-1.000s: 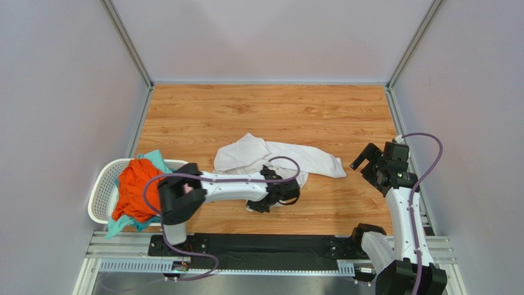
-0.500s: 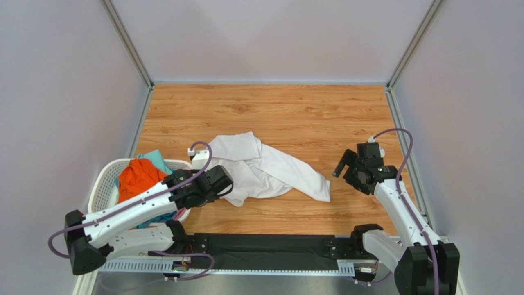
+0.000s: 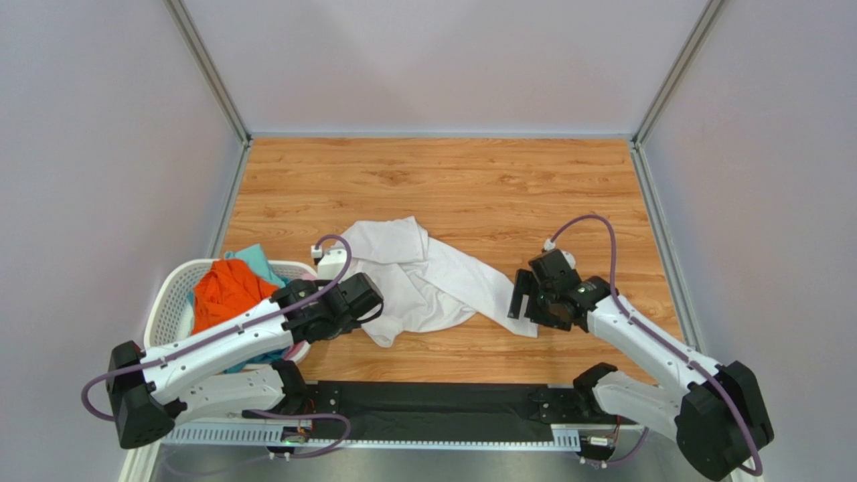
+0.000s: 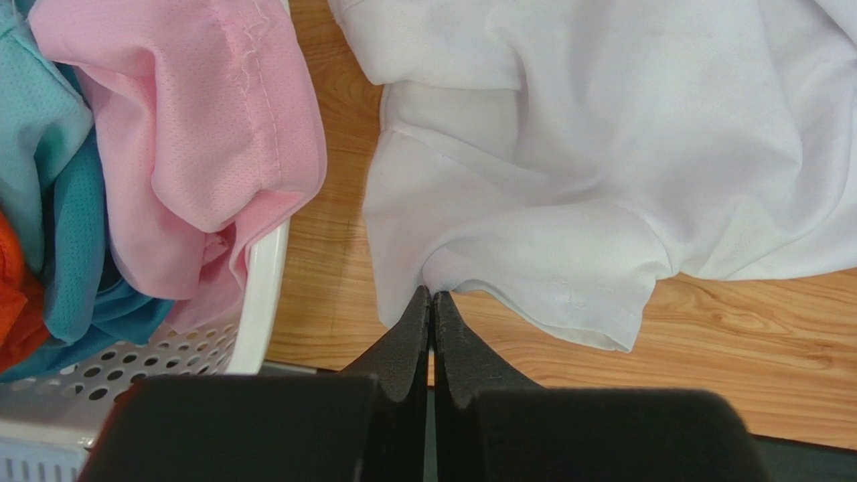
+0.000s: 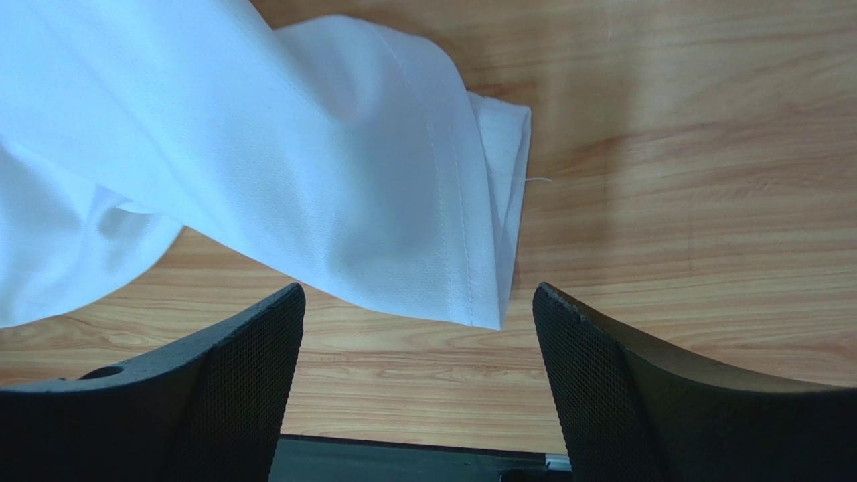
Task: Fold and stack the t-shirts
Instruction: Flatten the tshirt out
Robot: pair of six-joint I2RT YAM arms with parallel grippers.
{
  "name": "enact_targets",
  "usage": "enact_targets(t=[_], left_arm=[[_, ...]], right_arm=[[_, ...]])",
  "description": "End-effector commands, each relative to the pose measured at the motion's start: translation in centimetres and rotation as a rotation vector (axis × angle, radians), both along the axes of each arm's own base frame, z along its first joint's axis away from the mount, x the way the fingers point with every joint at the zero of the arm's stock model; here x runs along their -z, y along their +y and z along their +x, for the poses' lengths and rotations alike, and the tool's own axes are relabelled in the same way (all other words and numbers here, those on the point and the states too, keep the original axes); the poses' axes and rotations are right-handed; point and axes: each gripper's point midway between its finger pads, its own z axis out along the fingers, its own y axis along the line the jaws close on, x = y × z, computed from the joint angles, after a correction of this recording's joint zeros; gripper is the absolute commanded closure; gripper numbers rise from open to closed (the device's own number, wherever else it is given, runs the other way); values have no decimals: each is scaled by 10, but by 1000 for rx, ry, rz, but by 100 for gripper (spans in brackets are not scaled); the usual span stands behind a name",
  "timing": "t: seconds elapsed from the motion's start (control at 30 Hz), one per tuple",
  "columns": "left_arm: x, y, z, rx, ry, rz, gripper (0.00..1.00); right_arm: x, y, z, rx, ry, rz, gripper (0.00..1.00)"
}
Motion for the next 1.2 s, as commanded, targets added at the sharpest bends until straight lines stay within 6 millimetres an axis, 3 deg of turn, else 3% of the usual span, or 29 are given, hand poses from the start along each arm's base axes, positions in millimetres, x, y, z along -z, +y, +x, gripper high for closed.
enact_targets(t=[0.0,0.17,0.27,0.3,0.37,0.4,0.5,0.53,0.6,0.63,0.7,0.73,0.87,1.07,1.17], left_arm=[[1,-4,3,6,-5,-8,100],[4,-2,1,-3,1,-7,100],[5,2,0,-27,-1,-4,100],[5,4,0,-32,-4,0,100],[5,7,-1,-45,-6,2,100],[4,8,-1,-49,-13,-2,100],[3,13,-2,-63,-20,4,100],[2,14,-2,-69,-25,2,100],[0,21,-3,-90,-31,20,100],[-2,23,-3,-96,-40,16,100],[-4,27,-3,-107,-46,22,100],[-6,28,-4,-110,-54,13,100],[-8,33,-4,-124,-73,4,100],[-6,36,-7,-136,-73,-8,100],[-2,33,-7,-135,-63,-9,100]], right_arm=[[18,-7,-7,59,33,-45,16],[34,-1,-7,32,81,-68,26],[38,10,-4,3,93,-45,51],[37,12,-2,-2,91,-40,73],[29,16,3,-11,71,-26,87],[20,20,10,-19,43,-16,100],[-10,22,21,-13,-40,7,100],[-35,24,33,-4,-112,31,100],[-55,21,35,3,-153,30,100],[-80,20,43,13,-226,47,100],[-102,14,45,31,-275,44,100],[-125,9,50,53,-341,49,100],[-160,-14,63,122,-432,23,100],[-154,-35,84,210,-365,13,100],[-129,-35,84,211,-281,2,100]])
